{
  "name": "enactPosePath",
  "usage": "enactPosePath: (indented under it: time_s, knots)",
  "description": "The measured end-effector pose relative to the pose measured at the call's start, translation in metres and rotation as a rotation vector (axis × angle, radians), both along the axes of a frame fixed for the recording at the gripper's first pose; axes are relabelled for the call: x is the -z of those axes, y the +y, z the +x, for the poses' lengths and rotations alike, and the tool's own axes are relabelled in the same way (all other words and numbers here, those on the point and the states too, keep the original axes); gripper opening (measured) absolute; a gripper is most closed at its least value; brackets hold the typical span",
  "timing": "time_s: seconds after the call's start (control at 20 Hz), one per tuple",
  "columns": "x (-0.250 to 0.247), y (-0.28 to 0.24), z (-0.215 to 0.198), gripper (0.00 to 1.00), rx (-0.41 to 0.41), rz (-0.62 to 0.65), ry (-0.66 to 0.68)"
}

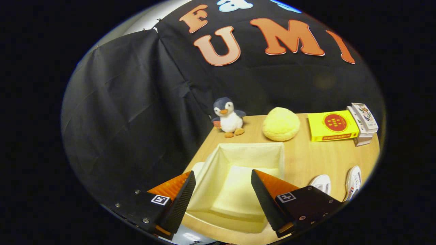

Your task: Open the storage box then place both shoes into the box .Put the left shoe in first, then the right shoe, with the right side of both shoes facing outward in a uniform manner.

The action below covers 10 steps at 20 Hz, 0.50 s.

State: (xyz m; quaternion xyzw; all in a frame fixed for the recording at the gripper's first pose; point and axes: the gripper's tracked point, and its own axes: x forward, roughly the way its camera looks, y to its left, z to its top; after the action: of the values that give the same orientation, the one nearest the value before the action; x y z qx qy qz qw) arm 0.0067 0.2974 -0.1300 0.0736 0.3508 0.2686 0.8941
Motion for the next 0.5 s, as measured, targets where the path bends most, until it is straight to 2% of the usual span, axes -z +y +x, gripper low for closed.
enactPosePath:
  time_s: [0.5]
  knots:
    - [0.062,-0.15,-0.006,0.98,0.158,-0.216,0.059]
